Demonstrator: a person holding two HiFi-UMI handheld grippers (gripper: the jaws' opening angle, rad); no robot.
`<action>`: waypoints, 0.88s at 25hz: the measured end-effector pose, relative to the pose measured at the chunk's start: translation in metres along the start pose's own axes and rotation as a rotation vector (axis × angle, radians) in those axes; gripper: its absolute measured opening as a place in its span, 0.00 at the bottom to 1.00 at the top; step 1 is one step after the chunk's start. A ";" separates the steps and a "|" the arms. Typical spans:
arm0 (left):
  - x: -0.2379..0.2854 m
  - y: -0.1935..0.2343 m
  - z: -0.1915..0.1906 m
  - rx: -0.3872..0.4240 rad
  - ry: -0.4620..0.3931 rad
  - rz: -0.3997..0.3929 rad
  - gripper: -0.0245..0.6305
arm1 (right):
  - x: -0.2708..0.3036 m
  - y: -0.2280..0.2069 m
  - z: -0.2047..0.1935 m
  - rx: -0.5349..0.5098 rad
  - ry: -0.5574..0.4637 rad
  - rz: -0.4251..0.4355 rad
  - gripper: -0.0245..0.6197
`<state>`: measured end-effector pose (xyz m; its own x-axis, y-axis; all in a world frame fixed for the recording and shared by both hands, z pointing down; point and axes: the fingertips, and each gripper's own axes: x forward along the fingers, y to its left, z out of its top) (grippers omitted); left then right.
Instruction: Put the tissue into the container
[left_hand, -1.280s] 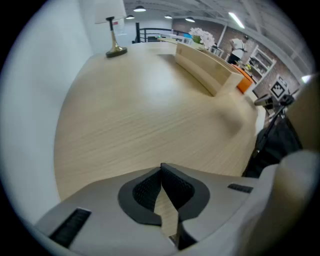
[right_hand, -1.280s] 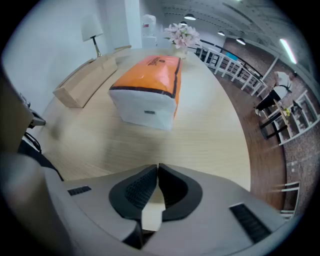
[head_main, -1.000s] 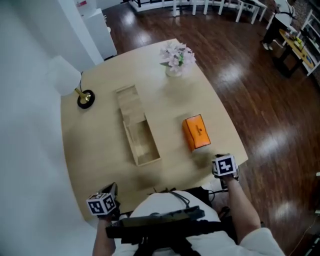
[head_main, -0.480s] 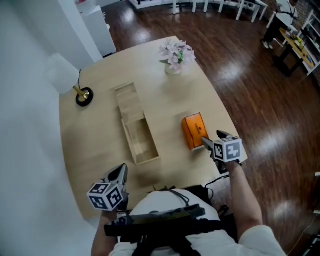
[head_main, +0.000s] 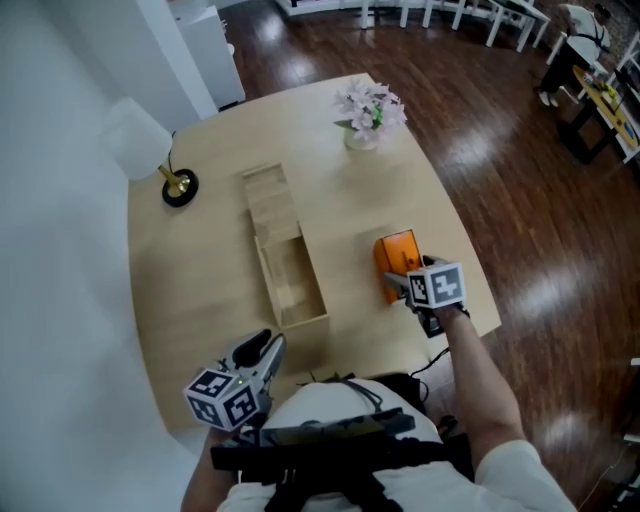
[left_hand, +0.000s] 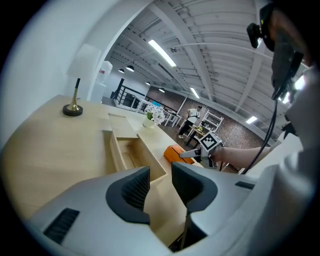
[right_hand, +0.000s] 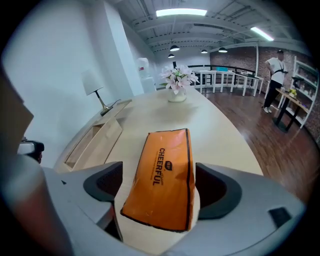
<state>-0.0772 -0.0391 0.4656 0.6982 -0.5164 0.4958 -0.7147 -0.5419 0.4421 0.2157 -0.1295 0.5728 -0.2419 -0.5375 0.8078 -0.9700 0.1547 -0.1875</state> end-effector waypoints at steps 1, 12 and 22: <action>0.000 0.000 0.000 0.003 0.004 -0.002 0.23 | 0.004 0.001 0.001 -0.004 0.008 0.000 0.73; 0.002 -0.002 -0.004 0.014 0.029 -0.011 0.23 | 0.013 -0.003 0.013 -0.027 0.018 -0.022 0.73; 0.003 -0.005 -0.005 0.017 0.038 -0.016 0.23 | 0.035 -0.011 0.000 0.005 0.100 -0.017 0.73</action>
<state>-0.0716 -0.0348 0.4689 0.7070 -0.4821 0.5175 -0.7028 -0.5611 0.4374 0.2182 -0.1506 0.6033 -0.2222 -0.4548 0.8624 -0.9740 0.1425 -0.1758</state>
